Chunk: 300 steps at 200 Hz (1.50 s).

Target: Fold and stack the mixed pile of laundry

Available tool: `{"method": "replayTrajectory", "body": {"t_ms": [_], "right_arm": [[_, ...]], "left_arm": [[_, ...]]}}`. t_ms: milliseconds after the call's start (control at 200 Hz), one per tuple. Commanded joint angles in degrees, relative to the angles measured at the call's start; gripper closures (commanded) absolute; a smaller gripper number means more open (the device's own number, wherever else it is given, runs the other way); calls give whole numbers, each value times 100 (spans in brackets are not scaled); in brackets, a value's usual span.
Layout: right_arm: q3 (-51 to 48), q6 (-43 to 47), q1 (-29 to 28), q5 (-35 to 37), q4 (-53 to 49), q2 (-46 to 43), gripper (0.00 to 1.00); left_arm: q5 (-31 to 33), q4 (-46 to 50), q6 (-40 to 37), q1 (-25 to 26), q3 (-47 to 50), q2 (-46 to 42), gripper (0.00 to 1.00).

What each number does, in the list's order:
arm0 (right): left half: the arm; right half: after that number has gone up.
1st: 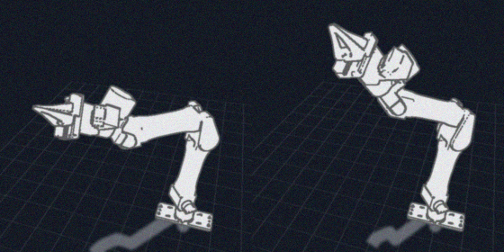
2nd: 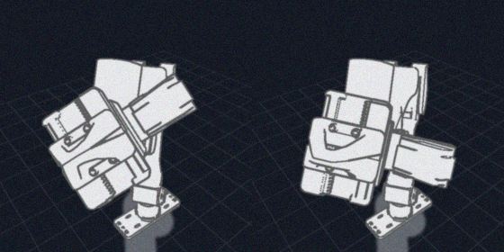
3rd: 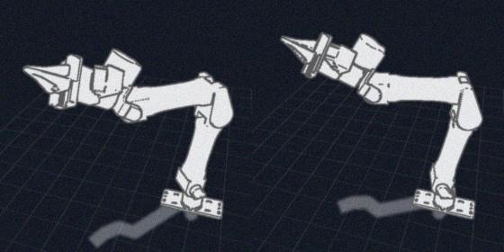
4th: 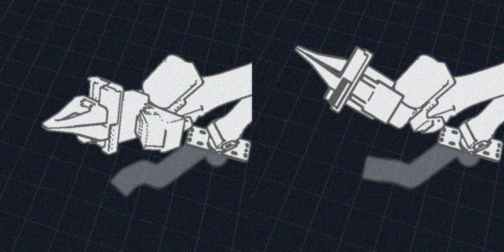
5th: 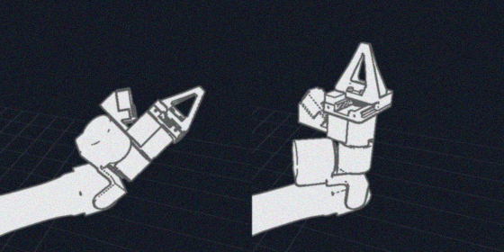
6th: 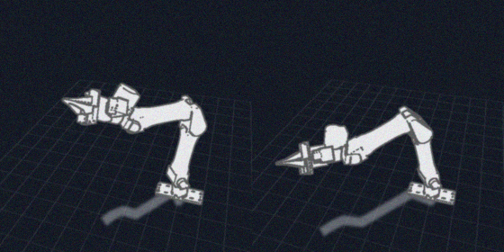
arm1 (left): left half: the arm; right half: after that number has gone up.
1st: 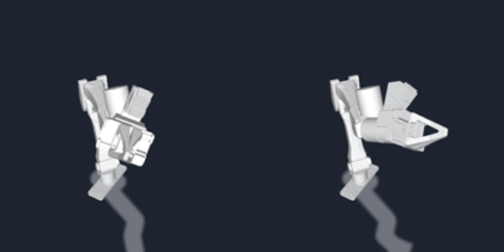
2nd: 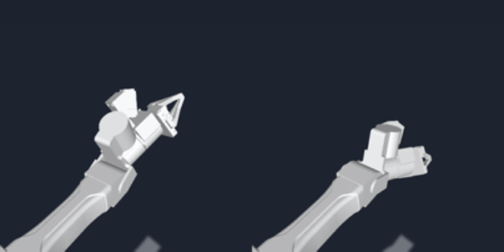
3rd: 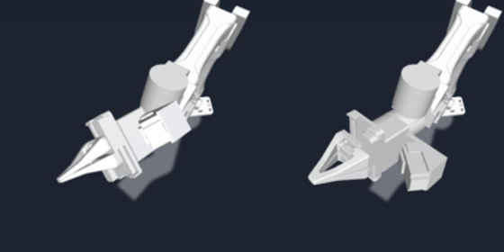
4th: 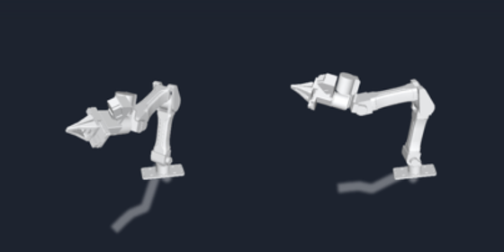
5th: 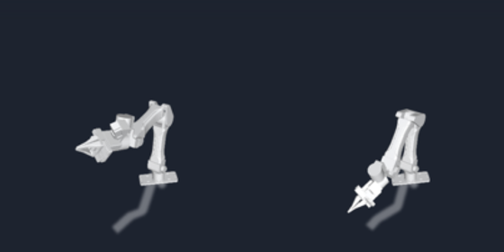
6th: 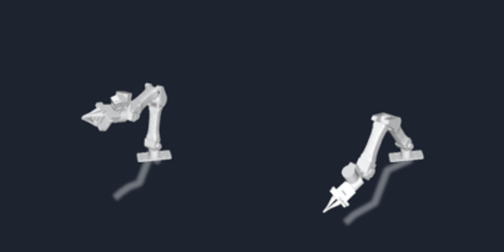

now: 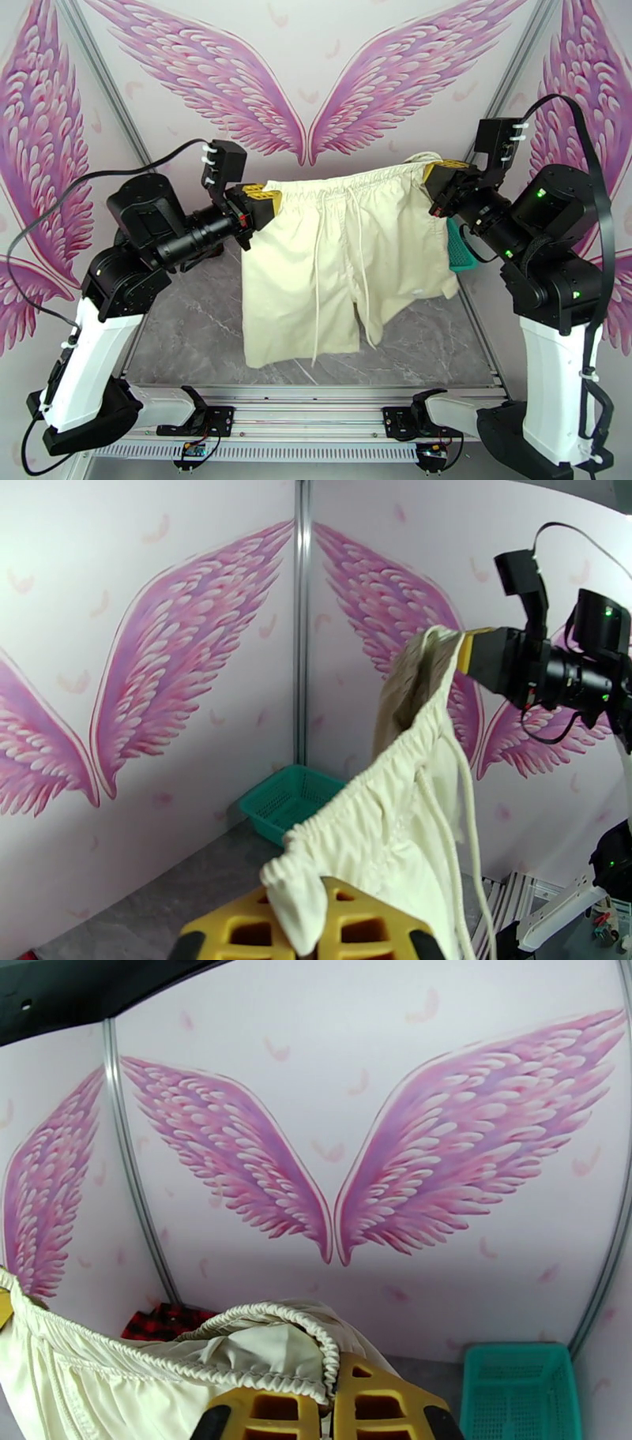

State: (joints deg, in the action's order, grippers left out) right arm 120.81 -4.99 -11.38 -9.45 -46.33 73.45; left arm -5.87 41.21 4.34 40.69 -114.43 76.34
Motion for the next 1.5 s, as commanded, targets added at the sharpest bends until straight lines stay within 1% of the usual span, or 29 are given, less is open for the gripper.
{"method": "replayTrajectory", "body": {"t_ms": [0,35,75,125,150,190,220,250,270,290,330,360,420,485,535,595,670,755,895,995,1049,1089,1094,1134,1169,1229,1334,1404,1494], "right_arm": [[-89,25,71,47,-146,559,100],[-225,-15,65,-107,-94,737,100],[-450,-43,67,-263,31,964,100],[-826,-90,42,-384,335,1269,100],[-1008,-113,24,-455,509,1452,100],[-1246,-17,-20,-506,770,1818,100],[-1358,128,-83,-460,947,2143,100],[-1432,230,-119,-359,1172,2514,100],[-1433,230,-129,-290,1302,2795,100],[-1375,193,-136,-252,1394,3110,94],[-1063,143,-121,-157,1412,3746,72],[-677,103,-128,75,1237,4271,60],[247,-4,-131,479,702,5308,46],[1010,-119,-129,602,243,6023,37],[1384,-221,-141,494,6,6316,36],[1396,-241,-186,570,-108,6309,34],[1049,-201,-249,846,-109,6022,33],[487,-361,-269,903,-198,5567,33],[-1034,-764,-403,918,-87,4568,34],[-2105,-1268,-462,823,-11,3891,35],[-2691,-1660,-469,631,83,3563,38],[-3111,-1863,-467,487,200,3335,38],[-3158,-1873,-469,479,219,3308,39],[-3519,-2038,-473,465,327,3119,40],[-3822,-2157,-471,513,410,2983,41],[-4153,-2246,-475,647,448,2886,42],[-4307,-2354,-420,904,265,3023,43],[-4245,-2409,-358,981,203,3279,44],[-3973,-2418,-330,1155,141,3740,44]], "left_arm": [[1699,643,331,-52,486,144,100],[2053,668,358,-94,704,214,100],[2229,636,417,-232,1001,302,100],[2369,555,628,-481,1424,431,91],[2414,484,809,-650,1637,499,89],[2252,274,1147,-966,2065,603,86],[2008,87,1398,-1228,2348,717,81],[1728,-157,1616,-1467,2628,867,73],[1455,-363,1701,-1615,2787,981,63],[1219,-570,1759,-1757,2960,1143,53],[895,-876,1794,-1964,3127,1515,39],[721,-1043,1805,-2102,3171,1811,34],[420,-1243,1794,-2337,3094,2362,27],[282,-1177,1720,-2542,2854,2821,19],[285,-1003,1645,-2666,2639,3049,16],[119,-909,1576,-2792,2536,3140,16],[-69,-734,1461,-2872,2432,3208,18],[-212,-421,1246,-2865,2271,3389,24],[-540,-600,965,-2814,2282,3585,27],[-781,-589,552,-2731,1923,3939,35],[-870,-354,310,-2681,1564,4223,45],[-1036,-121,234,-2665,1230,4488,63],[-1036,-104,225,-2664,1190,4522,68],[-1259,56,198,-2633,972,4770,77],[-1310,101,180,-2583,801,4895,82],[-1281,113,97,-2478,631,5074,86],[-1125,443,132,-2442,204,5558,92],[-993,762,146,-2473,5,5812,94],[-856,890,205,-2548,207,5834,96]]}}
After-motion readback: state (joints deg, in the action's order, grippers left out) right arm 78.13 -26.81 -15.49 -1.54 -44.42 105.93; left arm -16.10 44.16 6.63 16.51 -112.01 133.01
